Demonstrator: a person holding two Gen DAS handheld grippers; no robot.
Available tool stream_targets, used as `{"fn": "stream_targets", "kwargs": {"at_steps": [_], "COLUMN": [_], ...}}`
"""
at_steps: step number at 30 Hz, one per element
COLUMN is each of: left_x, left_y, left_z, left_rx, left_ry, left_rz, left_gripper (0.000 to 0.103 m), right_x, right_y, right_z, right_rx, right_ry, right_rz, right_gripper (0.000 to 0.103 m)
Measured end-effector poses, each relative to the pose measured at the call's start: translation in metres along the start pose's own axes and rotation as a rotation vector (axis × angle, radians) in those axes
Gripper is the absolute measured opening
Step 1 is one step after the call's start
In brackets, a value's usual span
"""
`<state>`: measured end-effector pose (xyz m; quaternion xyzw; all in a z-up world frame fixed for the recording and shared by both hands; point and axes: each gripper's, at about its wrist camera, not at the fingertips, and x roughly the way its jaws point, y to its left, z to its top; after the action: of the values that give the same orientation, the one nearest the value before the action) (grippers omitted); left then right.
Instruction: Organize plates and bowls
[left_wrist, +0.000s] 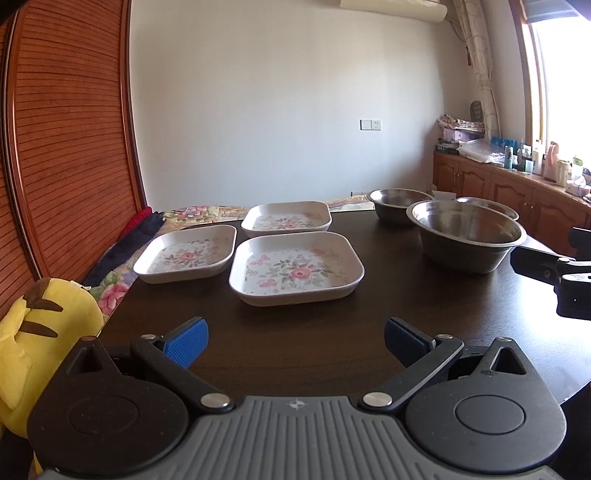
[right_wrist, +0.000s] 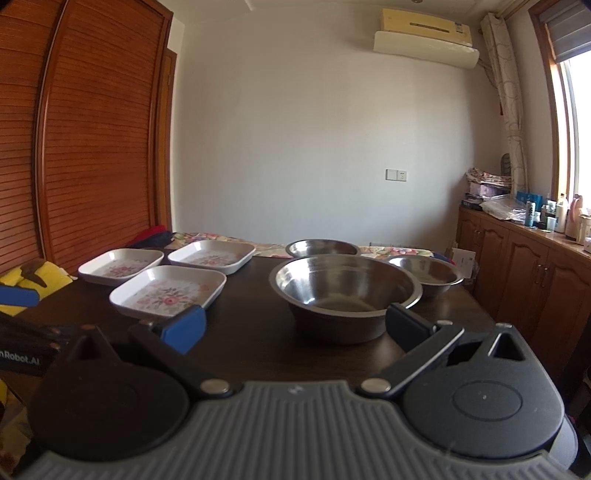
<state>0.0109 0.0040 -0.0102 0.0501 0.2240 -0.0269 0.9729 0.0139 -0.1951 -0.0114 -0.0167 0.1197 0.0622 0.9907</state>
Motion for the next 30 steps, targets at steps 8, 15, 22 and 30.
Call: {"fn": "stream_targets", "kwargs": {"at_steps": [8,15,22,30], "left_x": [0.019,0.041,0.070,0.097], "left_y": [0.017,0.038,0.060,0.074], "left_z": [0.011,0.027,0.039,0.043], "left_rx": [0.022,0.048,0.061,0.082], "left_ry": [0.002,-0.003,0.040,0.062], "left_rz": [0.036,0.069,0.062,0.085], "left_gripper": [0.103,0.103,0.103,0.103], "right_x": [0.024,0.047,0.071,0.097], "right_y": [0.014,0.030,0.045,0.066], "right_z": [0.012,0.027,0.038,0.040], "right_rx": [-0.017,-0.076,-0.100,-0.144], "right_ry": [0.019,0.021,0.041,0.092], "right_rz": [0.104,0.176,0.233,0.292], "right_gripper": [0.103,0.103,0.103,0.089]}}
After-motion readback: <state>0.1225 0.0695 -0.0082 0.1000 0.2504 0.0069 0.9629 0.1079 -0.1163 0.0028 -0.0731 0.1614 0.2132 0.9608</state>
